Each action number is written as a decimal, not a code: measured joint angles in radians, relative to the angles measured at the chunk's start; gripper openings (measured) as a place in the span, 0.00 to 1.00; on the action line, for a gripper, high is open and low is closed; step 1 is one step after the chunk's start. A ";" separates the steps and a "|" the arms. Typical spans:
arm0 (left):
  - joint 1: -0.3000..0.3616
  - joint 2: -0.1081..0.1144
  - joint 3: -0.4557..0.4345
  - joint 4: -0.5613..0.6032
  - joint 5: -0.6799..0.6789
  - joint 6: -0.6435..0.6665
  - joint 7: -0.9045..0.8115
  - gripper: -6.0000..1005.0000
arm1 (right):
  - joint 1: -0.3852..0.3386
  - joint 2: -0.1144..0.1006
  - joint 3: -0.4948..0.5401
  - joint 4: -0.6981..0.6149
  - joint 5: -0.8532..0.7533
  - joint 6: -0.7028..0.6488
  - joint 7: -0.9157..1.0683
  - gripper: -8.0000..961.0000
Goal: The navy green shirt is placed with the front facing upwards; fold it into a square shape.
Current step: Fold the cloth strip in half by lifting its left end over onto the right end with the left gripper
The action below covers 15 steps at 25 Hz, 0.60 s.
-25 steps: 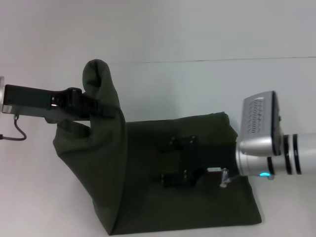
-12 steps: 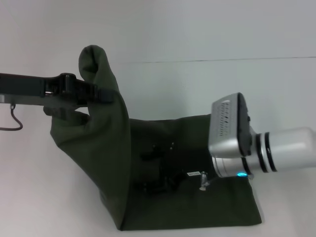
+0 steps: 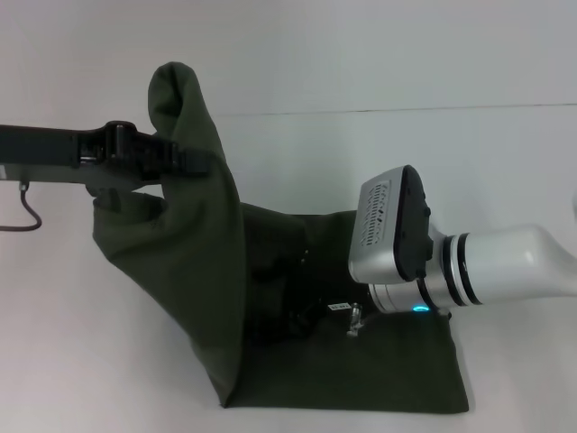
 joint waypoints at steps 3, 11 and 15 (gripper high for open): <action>-0.003 0.000 0.000 -0.003 -0.005 0.000 0.002 0.11 | 0.002 0.000 -0.004 0.000 0.001 0.013 0.000 0.83; -0.008 -0.001 0.021 -0.018 -0.018 -0.009 0.008 0.11 | 0.002 -0.001 -0.005 -0.003 0.032 0.025 0.000 0.83; -0.003 -0.007 0.027 -0.019 -0.018 -0.022 0.014 0.11 | -0.042 -0.014 0.002 -0.035 0.097 -0.007 0.001 0.83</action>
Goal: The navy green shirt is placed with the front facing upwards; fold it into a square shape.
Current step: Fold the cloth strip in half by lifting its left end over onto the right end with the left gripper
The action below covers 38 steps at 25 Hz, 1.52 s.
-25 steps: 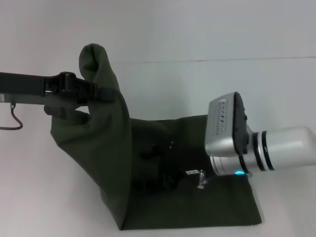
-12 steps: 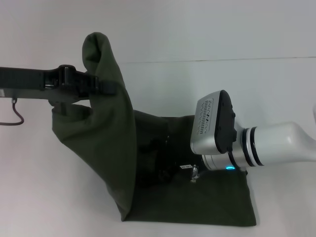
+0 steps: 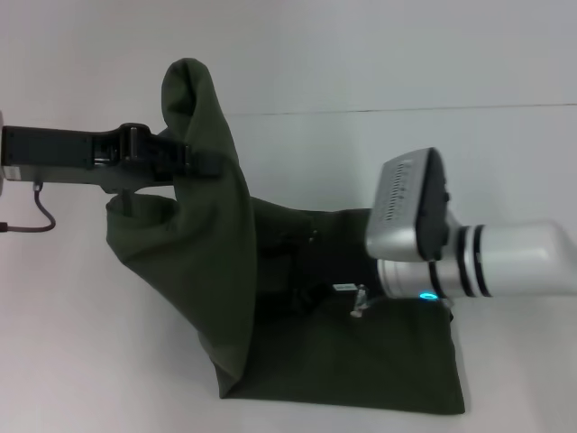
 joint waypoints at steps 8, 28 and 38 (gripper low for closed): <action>0.004 -0.023 0.018 -0.022 -0.001 -0.029 0.018 0.11 | -0.163 -0.014 0.133 -0.108 0.020 -0.006 0.001 0.83; -0.018 -0.159 0.160 -0.120 -0.070 -0.139 0.072 0.12 | -0.238 -0.013 0.678 -0.055 0.022 -0.046 -0.059 0.83; -0.017 -0.165 0.232 -0.249 -0.152 -0.270 0.131 0.15 | -0.236 -0.012 0.710 -0.044 0.022 -0.052 -0.077 0.83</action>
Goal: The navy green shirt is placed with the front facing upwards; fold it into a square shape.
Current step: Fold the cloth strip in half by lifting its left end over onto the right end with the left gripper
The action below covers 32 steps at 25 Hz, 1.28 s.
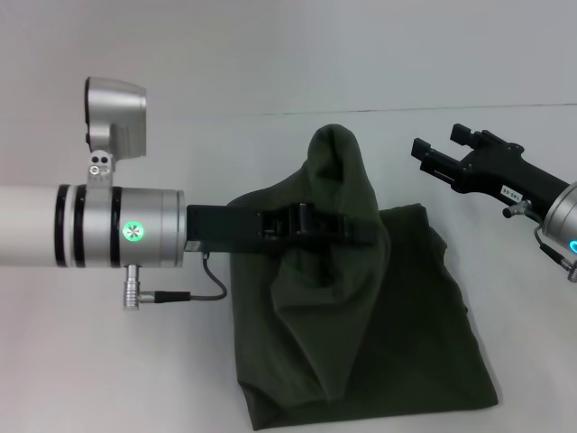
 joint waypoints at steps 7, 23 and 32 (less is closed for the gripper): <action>-0.024 -0.002 0.002 -0.090 -0.029 -0.040 0.068 0.17 | 0.002 0.000 0.018 0.000 0.000 0.005 0.000 0.83; -0.040 -0.002 0.046 -0.175 -0.058 -0.128 0.160 0.26 | 0.007 0.000 0.049 -0.001 0.000 0.005 0.000 0.83; -0.022 0.007 0.065 -0.143 -0.050 -0.117 0.160 0.52 | 0.011 0.000 0.049 -0.001 0.000 0.001 0.000 0.83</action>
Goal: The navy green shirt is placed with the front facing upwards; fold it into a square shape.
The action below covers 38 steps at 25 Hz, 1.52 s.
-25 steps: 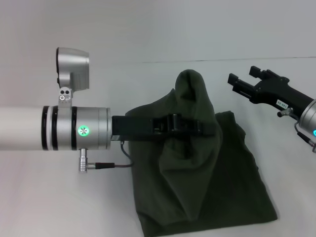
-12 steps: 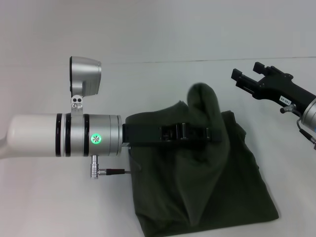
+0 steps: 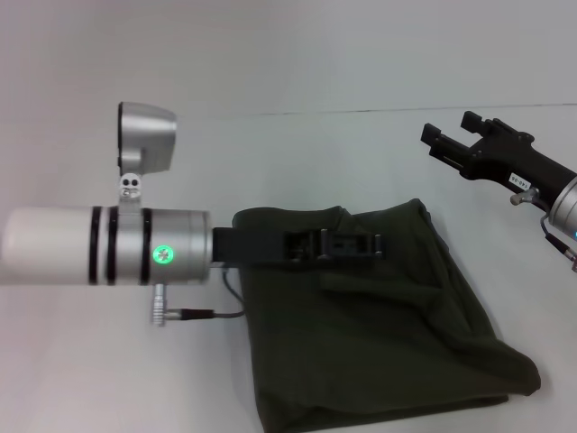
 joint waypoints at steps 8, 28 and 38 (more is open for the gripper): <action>0.124 0.077 0.070 0.142 0.003 0.058 -0.140 0.69 | -0.006 -0.003 0.000 -0.008 0.000 -0.022 0.006 0.83; 0.162 0.066 0.131 0.187 0.203 -0.139 -0.198 0.88 | 0.002 -0.003 -0.006 -0.002 0.000 -0.023 0.000 0.83; 0.140 0.051 0.149 0.154 0.213 -0.163 -0.203 0.86 | 0.005 -0.002 -0.008 -0.001 -0.003 -0.028 0.000 0.83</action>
